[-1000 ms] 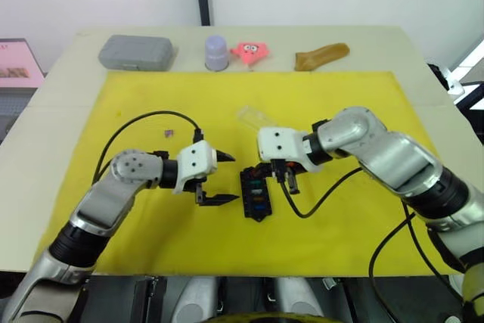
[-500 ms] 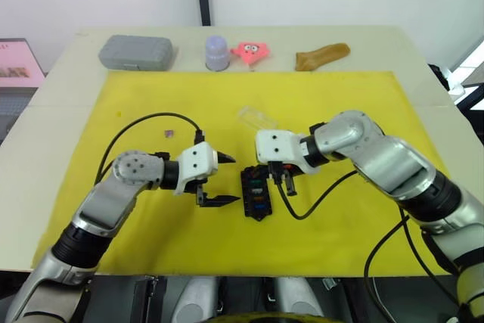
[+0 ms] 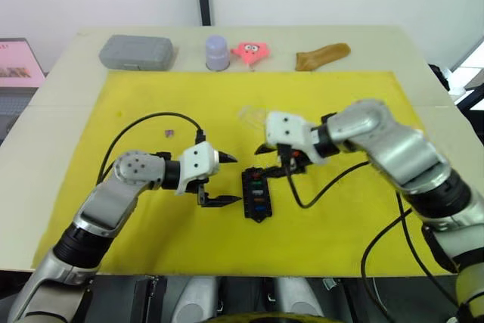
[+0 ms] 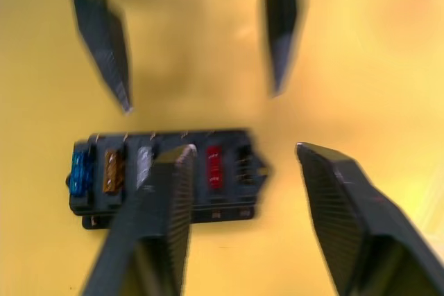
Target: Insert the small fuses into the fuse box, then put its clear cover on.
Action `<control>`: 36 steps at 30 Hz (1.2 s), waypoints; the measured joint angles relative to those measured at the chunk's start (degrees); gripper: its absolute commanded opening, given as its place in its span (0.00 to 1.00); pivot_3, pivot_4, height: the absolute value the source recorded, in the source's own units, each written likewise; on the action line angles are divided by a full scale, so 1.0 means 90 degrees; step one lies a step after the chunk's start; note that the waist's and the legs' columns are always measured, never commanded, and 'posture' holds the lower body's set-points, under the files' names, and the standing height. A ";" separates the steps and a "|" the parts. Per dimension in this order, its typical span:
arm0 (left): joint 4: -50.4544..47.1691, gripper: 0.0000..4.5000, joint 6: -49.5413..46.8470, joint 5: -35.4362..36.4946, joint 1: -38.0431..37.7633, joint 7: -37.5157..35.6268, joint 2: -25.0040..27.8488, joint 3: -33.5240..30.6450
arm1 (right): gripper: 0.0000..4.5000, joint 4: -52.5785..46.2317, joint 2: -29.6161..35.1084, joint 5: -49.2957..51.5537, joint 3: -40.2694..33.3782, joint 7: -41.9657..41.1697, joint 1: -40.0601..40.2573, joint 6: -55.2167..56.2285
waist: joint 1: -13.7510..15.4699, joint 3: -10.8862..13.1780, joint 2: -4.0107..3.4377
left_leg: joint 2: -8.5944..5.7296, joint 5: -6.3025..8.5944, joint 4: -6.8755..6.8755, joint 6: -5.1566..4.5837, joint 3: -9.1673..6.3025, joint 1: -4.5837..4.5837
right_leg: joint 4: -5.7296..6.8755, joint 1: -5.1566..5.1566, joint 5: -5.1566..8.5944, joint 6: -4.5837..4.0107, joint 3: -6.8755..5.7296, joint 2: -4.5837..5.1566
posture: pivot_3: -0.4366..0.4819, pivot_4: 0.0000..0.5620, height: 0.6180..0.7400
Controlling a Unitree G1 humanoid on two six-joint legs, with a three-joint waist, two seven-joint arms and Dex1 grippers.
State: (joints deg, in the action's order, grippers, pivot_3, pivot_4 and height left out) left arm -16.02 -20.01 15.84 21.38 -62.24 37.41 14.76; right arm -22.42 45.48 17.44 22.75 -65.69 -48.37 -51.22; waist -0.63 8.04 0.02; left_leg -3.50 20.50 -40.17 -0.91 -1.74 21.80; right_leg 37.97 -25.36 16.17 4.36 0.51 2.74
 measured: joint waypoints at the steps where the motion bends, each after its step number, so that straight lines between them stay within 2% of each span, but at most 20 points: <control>1: -0.0003 1.00 -0.0017 0.0029 0.0000 -0.0011 0.0000 -0.0009 | 0.52 -0.0027 0.0062 0.0100 -0.0159 -0.0047 0.0023 0.0069 | 0.0001 0.0000 0.0000 | 0.0000 0.0000 0.0000 0.0000 0.0000 -0.0001 | 0.0000 0.0001 0.0000 0.0000 0.0000 0.0000 | 0.48 0.27 1.00; 4: 0.0002 1.00 -0.0059 0.0075 -0.0010 -0.0016 0.0000 -0.0015 | 0.52 -0.0059 0.0030 0.0479 -0.0741 -0.0137 0.0558 0.0387 | 0.0001 -0.0003 0.0006 | -0.0001 0.0000 0.0000 0.0000 0.0001 -0.0002 | -0.0001 0.0005 0.0000 0.0000 0.0000 0.0001 | 0.48 0.27 1.00; 5: 0.0010 1.00 -0.0055 0.0075 -0.0009 -0.0021 -0.0002 -0.0015 | 0.47 -0.0057 -0.0084 0.0600 -0.0921 -0.0130 0.0823 0.0540 | -0.0001 -0.0005 0.0008 | 0.0000 0.0000 0.0000 0.0000 0.0000 -0.0004 | 0.0001 0.0005 0.0000 0.0001 0.0000 0.0000 | 0.48 0.27 1.00; 7: 0.0023 1.00 -0.0036 0.0073 -0.0012 -0.0035 -0.0006 -0.0013 | 0.34 -0.0036 -0.0365 0.0716 -0.1107 -0.0056 0.1331 0.0927 | -0.0005 -0.0004 0.0007 | 0.0000 0.0000 0.0001 0.0000 0.0001 -0.0006 | 0.0002 0.0004 0.0000 0.0001 0.0000 0.0000 | 0.48 0.27 1.00; 10: 0.0077 1.00 0.0026 0.0072 0.0021 -0.0083 -0.0037 -0.0006 | 0.00 0.0157 -0.0708 0.0614 -0.1118 0.0194 0.1999 0.1619 | -0.0015 -0.0004 0.0007 | 0.0000 0.0000 0.0001 0.0001 0.0002 -0.0008 | 0.0004 0.0005 0.0000 0.0000 0.0001 0.0000 | 0.48 0.27 1.00; 16: 0.0281 1.00 0.0081 0.0045 0.0152 -0.0149 -0.0065 -0.0004 | 0.00 0.0595 -0.1169 0.0429 -0.1100 0.0513 0.2284 0.2233 | -0.0016 -0.0004 0.0007 | 0.0000 -0.0001 0.0000 0.0001 0.0002 -0.0011 | 0.0005 0.0005 0.0000 0.0000 0.0000 -0.0002 | 0.48 0.27 1.00; 27: 0.0428 1.00 0.0089 -0.0027 0.0232 -0.0162 -0.0100 -0.0004 | 0.00 0.0785 -0.1078 -0.0198 -0.0604 0.0642 0.2551 0.2654 | -0.0007 -0.0005 0.0007 | 0.0000 -0.0001 0.0003 0.0001 0.0002 -0.0033 | 0.0003 0.0028 0.0000 0.0001 0.0000 -0.0002 | 0.48 0.27 1.00; 36: 0.0593 1.00 0.0277 -0.0105 0.0306 -0.0128 -0.0228 -0.0009 | 0.00 0.0638 -0.1139 -0.0076 -0.0720 0.0786 0.2625 0.2443 | 0.0000 -0.0005 0.0008 | 0.0000 0.0000 0.0004 0.0001 0.0000 -0.0040 | 0.0001 0.0037 0.0000 0.0001 0.0000 -0.0002 | 0.48 0.27 1.00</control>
State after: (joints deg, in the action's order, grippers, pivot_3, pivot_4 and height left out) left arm -10.69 -17.51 14.90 24.14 -63.39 35.36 14.68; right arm -16.68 35.23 16.75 16.27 -58.62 -24.75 -29.24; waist -0.63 7.99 0.09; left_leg -3.51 20.50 -40.13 -0.90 -1.75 21.44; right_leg 37.98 -25.02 16.16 4.36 0.51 2.73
